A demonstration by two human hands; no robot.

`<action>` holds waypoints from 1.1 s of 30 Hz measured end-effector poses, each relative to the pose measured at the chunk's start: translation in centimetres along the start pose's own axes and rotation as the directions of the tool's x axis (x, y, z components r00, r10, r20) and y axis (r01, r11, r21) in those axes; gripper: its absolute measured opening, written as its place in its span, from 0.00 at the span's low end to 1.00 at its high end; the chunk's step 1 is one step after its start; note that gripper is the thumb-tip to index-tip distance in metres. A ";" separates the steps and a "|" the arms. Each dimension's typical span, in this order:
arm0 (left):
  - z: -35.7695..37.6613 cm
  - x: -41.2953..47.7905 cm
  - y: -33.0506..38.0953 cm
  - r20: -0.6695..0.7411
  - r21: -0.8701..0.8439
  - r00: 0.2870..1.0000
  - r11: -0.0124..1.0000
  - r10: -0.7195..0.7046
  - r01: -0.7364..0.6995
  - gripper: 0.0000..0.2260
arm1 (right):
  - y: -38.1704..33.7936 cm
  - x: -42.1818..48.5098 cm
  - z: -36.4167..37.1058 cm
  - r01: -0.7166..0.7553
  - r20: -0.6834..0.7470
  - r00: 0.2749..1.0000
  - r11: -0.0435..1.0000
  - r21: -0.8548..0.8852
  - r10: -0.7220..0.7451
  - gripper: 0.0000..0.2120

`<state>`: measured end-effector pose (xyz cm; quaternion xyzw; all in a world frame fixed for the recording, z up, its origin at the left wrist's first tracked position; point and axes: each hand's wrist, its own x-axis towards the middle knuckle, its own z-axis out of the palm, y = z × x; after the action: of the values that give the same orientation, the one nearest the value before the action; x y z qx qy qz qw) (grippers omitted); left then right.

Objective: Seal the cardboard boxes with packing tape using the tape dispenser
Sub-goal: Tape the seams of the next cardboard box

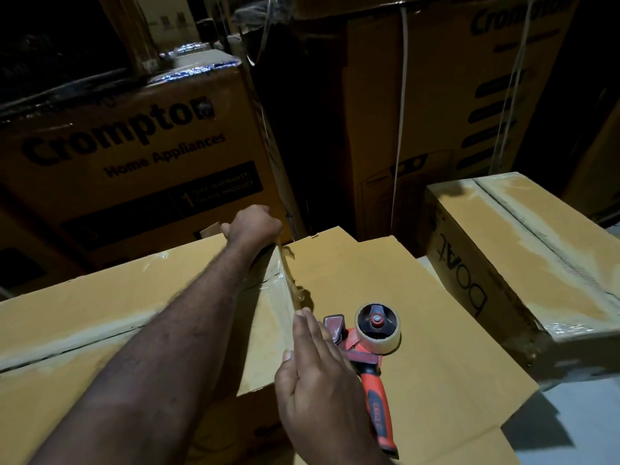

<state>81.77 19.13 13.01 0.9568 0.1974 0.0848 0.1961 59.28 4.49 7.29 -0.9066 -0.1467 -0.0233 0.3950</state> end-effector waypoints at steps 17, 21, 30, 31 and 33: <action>1.4 1.6 -1.0 -0.016 0.037 0.995 0.994 0.102 -0.101 0.13 | 0.0 8.6 -1.8 -0.219 0.327 0.937 0.937 0.273 0.124 0.26; 1.6 0.8 -0.3 -0.035 0.035 0.994 0.994 0.104 -0.103 0.10 | 0.9 7.5 -2.2 -0.232 0.326 0.938 0.913 0.336 0.119 0.27; 1.3 0.0 -0.8 -0.022 -0.076 0.987 0.984 0.161 -0.162 0.13 | 1.3 2.4 -3.7 -0.300 0.431 0.896 0.865 0.402 0.111 0.26; 1.4 0.0 -0.8 -0.025 -0.074 0.985 0.982 0.173 -0.174 0.13 | 1.3 2.5 -4.0 -0.308 0.443 0.890 0.862 0.404 0.110 0.26; 1.5 0.1 -0.8 -0.034 -0.062 0.984 0.982 0.178 -0.179 0.12 | 1.3 3.2 -3.8 -0.299 0.450 0.886 0.875 0.379 0.108 0.29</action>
<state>81.95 19.36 11.33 0.9624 0.1107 0.1222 0.2160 63.01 1.68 9.49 -0.7883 -0.1300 0.2464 0.5485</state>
